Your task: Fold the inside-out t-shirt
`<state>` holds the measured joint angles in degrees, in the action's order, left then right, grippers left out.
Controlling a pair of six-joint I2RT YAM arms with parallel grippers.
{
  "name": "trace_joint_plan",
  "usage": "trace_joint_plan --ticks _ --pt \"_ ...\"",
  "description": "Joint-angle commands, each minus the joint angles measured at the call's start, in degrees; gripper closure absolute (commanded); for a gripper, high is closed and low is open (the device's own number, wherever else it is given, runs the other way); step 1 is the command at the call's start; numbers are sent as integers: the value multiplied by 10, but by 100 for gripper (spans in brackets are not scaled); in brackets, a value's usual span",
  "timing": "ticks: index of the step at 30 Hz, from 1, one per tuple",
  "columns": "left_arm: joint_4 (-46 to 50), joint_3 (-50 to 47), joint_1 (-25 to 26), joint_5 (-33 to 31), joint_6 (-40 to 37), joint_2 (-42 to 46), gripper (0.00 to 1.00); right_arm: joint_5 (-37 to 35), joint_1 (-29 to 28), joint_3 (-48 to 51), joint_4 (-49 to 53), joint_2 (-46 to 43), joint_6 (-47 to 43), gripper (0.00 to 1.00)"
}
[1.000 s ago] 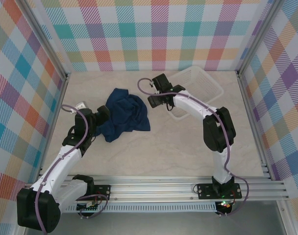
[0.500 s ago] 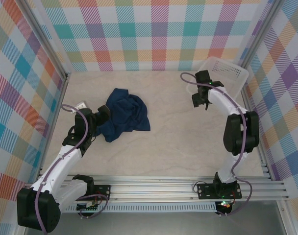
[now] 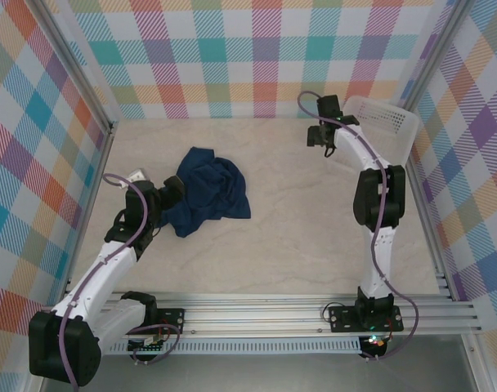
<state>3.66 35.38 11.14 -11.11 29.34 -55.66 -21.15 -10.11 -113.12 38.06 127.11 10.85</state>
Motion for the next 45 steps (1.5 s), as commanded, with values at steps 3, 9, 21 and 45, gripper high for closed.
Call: trace_joint_plan --ticks 3,9,21,45 --pt "-14 7 6 35 -6 -41 0 -9 58 18 60 -16 6 23" --pt "-4 46 10 102 -31 -141 0 -19 99 104 35 -93 -24 28" --pt "42 24 -14 8 -27 -168 5 226 -201 280 -161 -205 -70 19" --pt "17 30 59 28 -31 -257 79 312 -293 317 -253 -87 71 91"
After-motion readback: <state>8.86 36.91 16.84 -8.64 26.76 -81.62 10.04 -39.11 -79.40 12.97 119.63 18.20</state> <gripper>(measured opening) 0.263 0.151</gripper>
